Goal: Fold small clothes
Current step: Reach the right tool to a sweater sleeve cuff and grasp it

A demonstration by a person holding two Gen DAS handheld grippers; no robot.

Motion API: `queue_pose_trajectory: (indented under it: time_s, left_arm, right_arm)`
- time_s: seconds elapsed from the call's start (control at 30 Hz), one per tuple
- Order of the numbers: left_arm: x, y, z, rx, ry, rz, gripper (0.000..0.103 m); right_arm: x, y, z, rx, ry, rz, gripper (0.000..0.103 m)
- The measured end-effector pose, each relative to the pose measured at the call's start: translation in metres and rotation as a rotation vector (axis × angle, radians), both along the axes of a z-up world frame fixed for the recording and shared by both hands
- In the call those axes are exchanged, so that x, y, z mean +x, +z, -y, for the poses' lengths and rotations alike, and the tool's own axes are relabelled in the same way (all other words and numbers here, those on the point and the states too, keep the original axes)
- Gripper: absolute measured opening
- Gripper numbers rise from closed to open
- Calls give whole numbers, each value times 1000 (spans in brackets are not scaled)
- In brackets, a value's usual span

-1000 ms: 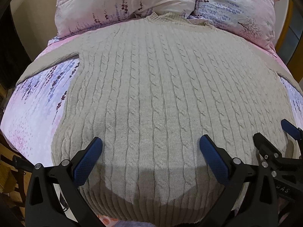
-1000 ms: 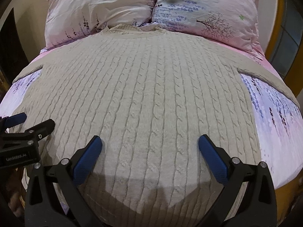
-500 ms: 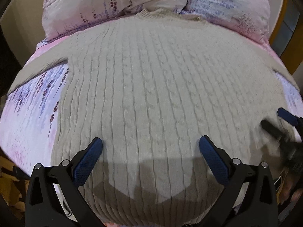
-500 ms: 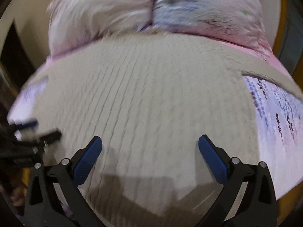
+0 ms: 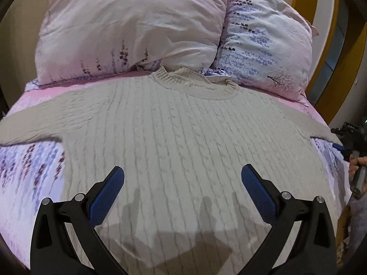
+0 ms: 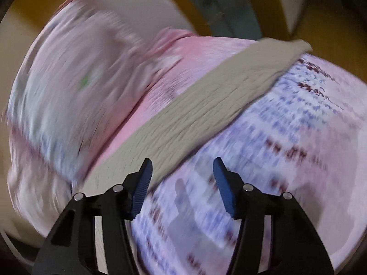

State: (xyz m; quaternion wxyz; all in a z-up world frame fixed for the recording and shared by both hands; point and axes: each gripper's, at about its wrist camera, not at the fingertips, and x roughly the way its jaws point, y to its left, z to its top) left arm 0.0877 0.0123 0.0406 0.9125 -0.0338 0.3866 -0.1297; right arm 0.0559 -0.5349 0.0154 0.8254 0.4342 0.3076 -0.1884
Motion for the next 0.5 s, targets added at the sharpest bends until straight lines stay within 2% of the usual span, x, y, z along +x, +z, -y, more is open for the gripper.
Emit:
queue_pose_trajectory:
  time_s: [0.07,0.17,0.3,0.5]
  left_arm:
    - [13,-1,-1,-18,-9,-31,102]
    - [22,-2,-1,-4,-7,-24,102]
    - [31,-5,-5,-25,-8,14,102]
    - [46,-18,-14,-86,-10,-41,102]
  right_arm:
    - [7,-8,22,53,-48,-13,51]
    - [9,-18,43,98,-95,-8,42]
    - [14,-22,58,93,-133,-5,33]
    - [17,-24,64,55,-167,-28,10]
